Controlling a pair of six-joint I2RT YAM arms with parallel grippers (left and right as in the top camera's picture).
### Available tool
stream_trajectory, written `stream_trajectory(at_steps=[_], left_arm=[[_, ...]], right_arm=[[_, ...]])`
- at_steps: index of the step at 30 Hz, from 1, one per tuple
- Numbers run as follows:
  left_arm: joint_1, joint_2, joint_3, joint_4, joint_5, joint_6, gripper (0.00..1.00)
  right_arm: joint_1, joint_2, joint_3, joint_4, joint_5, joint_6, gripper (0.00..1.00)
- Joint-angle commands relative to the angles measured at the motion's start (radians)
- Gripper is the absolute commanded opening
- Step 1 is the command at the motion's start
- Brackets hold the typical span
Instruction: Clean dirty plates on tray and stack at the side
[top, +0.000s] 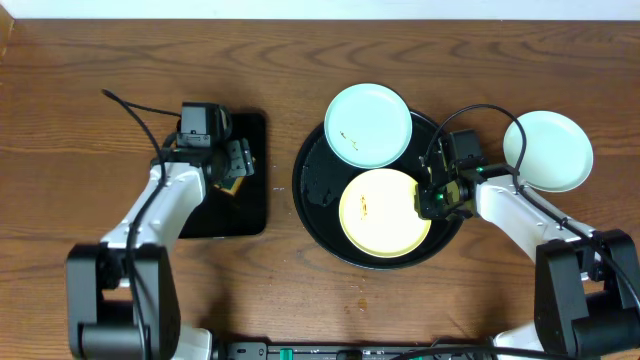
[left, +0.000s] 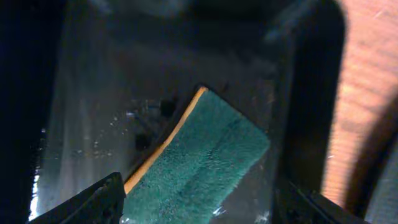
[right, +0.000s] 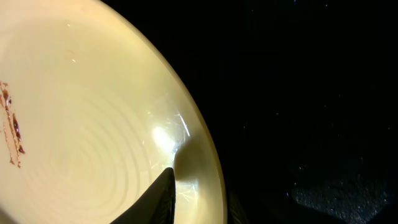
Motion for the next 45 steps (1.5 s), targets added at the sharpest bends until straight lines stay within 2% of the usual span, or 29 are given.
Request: stream_trajectory(at_steps=[1,5,7,8,12,13,14,16,17,18,19,21,22,24,25,26,27,29,30,31,35,38,40,45], left_arm=[[-0.002,0.061,-0.011,0.005,-0.005,0.038,0.79],[-0.002,0.128,-0.011,0.027,-0.005,0.064,0.79],[-0.002,0.141,-0.011,0.019,-0.005,0.064,0.73],[-0.002,0.141,-0.011,0.011,-0.005,0.063,0.66],[-0.002,0.134,-0.011,-0.017,-0.004,0.063,0.2],[-0.002,0.134,-0.011,-0.028,-0.003,0.063,0.12],[-0.002,0.133,-0.011,-0.042,0.006,0.063,0.08],[-0.002,0.128,-0.011,-0.076,0.034,0.063,0.08],[-0.002,0.122,-0.01,-0.094,0.048,0.062,0.15],[-0.002,0.117,-0.01,-0.109,0.059,0.06,0.43],[-0.002,0.109,-0.01,-0.125,0.06,0.047,0.62],[-0.002,0.096,-0.01,-0.149,0.06,0.04,0.71],[-0.002,0.089,-0.01,-0.163,0.06,0.04,0.72],[-0.002,0.081,-0.01,-0.192,0.06,0.04,0.7],[-0.002,0.08,-0.01,-0.203,0.059,0.04,0.59],[-0.002,0.08,-0.01,-0.209,0.059,0.04,0.41],[-0.002,0.08,-0.01,-0.212,0.059,0.04,0.28],[-0.002,0.08,-0.01,-0.22,0.059,0.04,0.18],[-0.002,0.08,-0.011,-0.227,0.059,0.04,0.19],[-0.002,0.08,-0.011,-0.238,0.059,0.04,0.14],[-0.002,0.08,-0.011,-0.306,0.059,0.04,0.14],[-0.002,0.08,-0.01,-0.366,0.059,0.04,0.26],[-0.002,0.08,-0.01,-0.397,0.059,0.04,0.29],[-0.002,0.08,-0.01,-0.462,0.059,0.04,0.29]], right_arm=[[0.011,0.002,-0.015,0.0,0.017,-0.008,0.25],[0.011,0.002,-0.015,0.0,0.017,-0.008,0.25],[0.011,0.002,-0.015,0.0,0.017,-0.008,0.25],[0.011,0.002,-0.015,0.0,0.017,-0.008,0.25],[0.011,0.002,-0.015,0.0,0.017,-0.008,0.25],[0.011,0.002,-0.015,0.0,0.017,-0.008,0.25],[0.011,0.002,-0.015,0.0,0.017,-0.008,0.25],[0.011,0.002,-0.015,0.0,0.017,-0.008,0.25],[0.011,0.002,-0.015,0.0,0.017,-0.008,0.25],[0.011,0.002,-0.015,0.0,0.017,-0.008,0.25],[0.011,0.002,-0.015,0.0,0.017,-0.008,0.25],[0.011,0.002,-0.015,0.0,0.017,-0.008,0.25],[0.011,0.002,-0.015,0.0,0.017,-0.008,0.25],[0.011,0.002,-0.015,0.0,0.017,-0.008,0.25],[0.011,0.002,-0.015,0.0,0.017,-0.008,0.25],[0.011,0.002,-0.015,0.0,0.017,-0.008,0.25],[0.011,0.002,-0.015,0.0,0.017,-0.008,0.25],[0.011,0.002,-0.015,0.0,0.017,-0.008,0.25],[0.011,0.002,-0.015,0.0,0.017,-0.008,0.25],[0.011,0.002,-0.015,0.0,0.017,-0.008,0.25],[0.011,0.002,-0.015,-0.001,0.017,-0.008,0.25],[0.011,0.002,-0.015,0.0,0.017,-0.008,0.26],[0.011,0.002,-0.015,0.0,0.017,-0.008,0.26],[0.011,0.002,-0.015,0.0,0.017,-0.008,0.26]])
